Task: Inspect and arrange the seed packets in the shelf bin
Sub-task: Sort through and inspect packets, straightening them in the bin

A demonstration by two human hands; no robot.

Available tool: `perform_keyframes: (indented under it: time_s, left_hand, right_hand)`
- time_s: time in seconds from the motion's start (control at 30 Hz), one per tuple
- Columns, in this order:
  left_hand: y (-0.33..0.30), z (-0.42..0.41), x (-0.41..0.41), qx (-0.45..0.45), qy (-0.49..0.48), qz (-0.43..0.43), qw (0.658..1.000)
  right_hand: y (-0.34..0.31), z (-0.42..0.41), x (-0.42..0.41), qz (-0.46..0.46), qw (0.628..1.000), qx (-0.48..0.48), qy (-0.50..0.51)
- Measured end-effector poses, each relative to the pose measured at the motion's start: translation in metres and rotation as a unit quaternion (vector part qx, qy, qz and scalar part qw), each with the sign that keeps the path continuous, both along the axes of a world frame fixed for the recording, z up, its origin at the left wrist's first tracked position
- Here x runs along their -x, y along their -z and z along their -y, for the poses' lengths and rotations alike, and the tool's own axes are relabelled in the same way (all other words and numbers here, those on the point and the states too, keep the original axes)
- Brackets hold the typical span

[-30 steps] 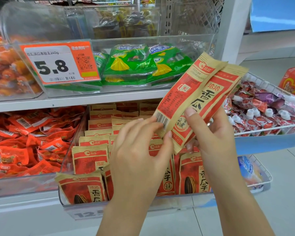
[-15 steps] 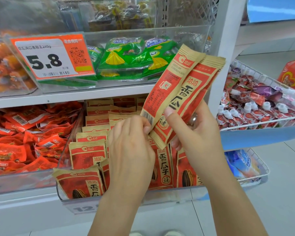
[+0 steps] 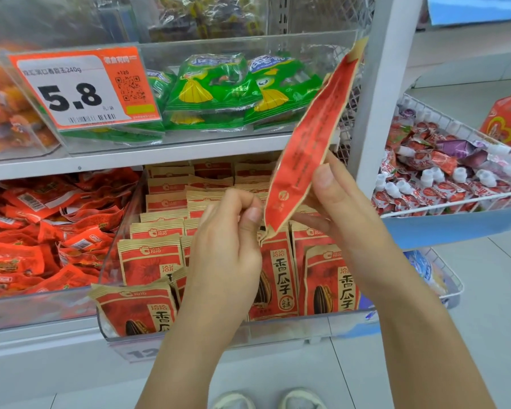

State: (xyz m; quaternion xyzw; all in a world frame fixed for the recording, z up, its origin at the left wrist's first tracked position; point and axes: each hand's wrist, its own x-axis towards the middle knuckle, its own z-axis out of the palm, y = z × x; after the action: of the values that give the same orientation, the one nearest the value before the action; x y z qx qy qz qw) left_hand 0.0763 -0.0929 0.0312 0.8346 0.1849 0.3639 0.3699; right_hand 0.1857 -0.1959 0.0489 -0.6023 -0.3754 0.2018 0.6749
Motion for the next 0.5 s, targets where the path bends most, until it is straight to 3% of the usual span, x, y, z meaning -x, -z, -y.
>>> perform_keyframes:
  time_s: [0.1, 0.23, 0.5]
  left_hand:
    - [0.001, 0.0, 0.001, 0.009, 0.024, -0.017, 1.0]
    - [0.001, 0.0, -0.001, -0.056, -0.013, -0.038, 0.998]
    - [-0.014, 0.008, 0.005, 0.103, 0.069, 0.006, 0.992]
  right_hand:
    - [0.001, 0.002, -0.003, -0.019, 1.0, -0.002, -0.005]
    - [0.001, 0.004, 0.001, -0.021, 0.998, 0.015, 0.053]
    - [0.003, 0.003, -0.004, -0.023, 0.983, -0.012, 0.184]
